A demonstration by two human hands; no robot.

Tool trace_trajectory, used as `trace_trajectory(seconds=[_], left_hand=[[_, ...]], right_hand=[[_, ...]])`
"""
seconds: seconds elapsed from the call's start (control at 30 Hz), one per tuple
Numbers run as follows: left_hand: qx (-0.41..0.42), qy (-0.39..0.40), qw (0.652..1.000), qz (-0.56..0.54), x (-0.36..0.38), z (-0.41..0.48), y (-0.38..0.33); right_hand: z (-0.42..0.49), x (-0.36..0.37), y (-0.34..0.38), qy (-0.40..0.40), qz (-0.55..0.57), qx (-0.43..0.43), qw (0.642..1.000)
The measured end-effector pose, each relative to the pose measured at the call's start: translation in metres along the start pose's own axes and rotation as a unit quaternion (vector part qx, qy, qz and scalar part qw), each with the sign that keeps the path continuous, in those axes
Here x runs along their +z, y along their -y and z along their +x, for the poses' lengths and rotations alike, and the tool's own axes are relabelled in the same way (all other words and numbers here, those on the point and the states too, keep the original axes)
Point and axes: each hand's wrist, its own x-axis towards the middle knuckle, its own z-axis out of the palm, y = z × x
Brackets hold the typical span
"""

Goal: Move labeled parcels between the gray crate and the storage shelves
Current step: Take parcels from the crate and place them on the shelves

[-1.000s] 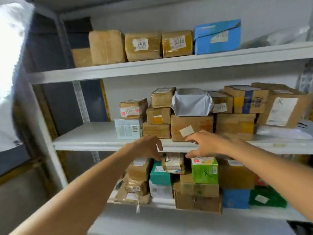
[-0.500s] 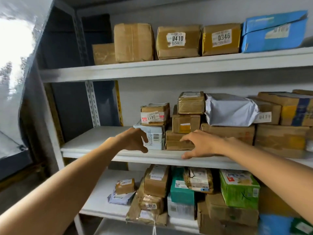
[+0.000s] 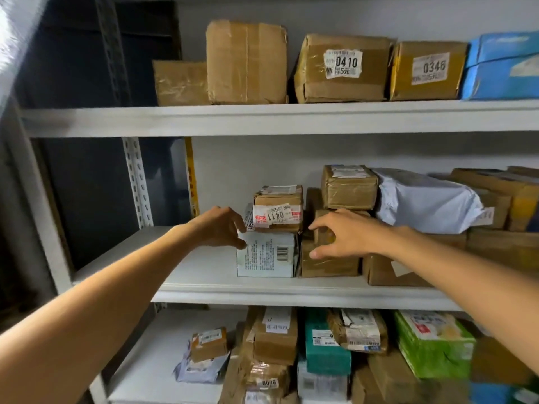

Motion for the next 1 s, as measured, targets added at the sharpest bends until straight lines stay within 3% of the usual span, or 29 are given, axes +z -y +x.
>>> trace_trajectory(seconds=[0.13,0.33,0.57,0.7,0.83,0.9,1.0], left_hand=[[-0.017,-0.045,0.999,0.014,-0.004,0.017,0.004],[-0.032,-0.088,0.995,-0.029,0.002,0.049,-0.002],[-0.027,-0.074,0.991,-0.106,0.007,0.077,-0.004],[-0.018,-0.056,0.976,-0.209,0.009,0.081,0.000],[0.029,-0.055,0.910,-0.410,0.014,0.073,-0.004],[0.016,-0.065,0.874,-0.481,0.019,0.068,-0.008],[-0.006,-0.086,0.833,-0.546,0.027,0.060,-0.015]], right_hand=[[0.014,-0.009,0.002,-0.060,0.006,0.013,0.998],[0.054,-0.005,0.004,-0.172,0.143,0.083,0.971],[0.098,0.018,-0.002,-0.152,0.192,0.101,0.964],[0.113,0.031,0.000,-0.138,0.252,0.132,0.949],[0.109,0.031,0.019,-0.148,0.387,0.157,0.896],[0.102,0.031,0.028,-0.157,0.464,0.177,0.854],[0.098,0.034,0.030,-0.219,0.493,0.203,0.817]])
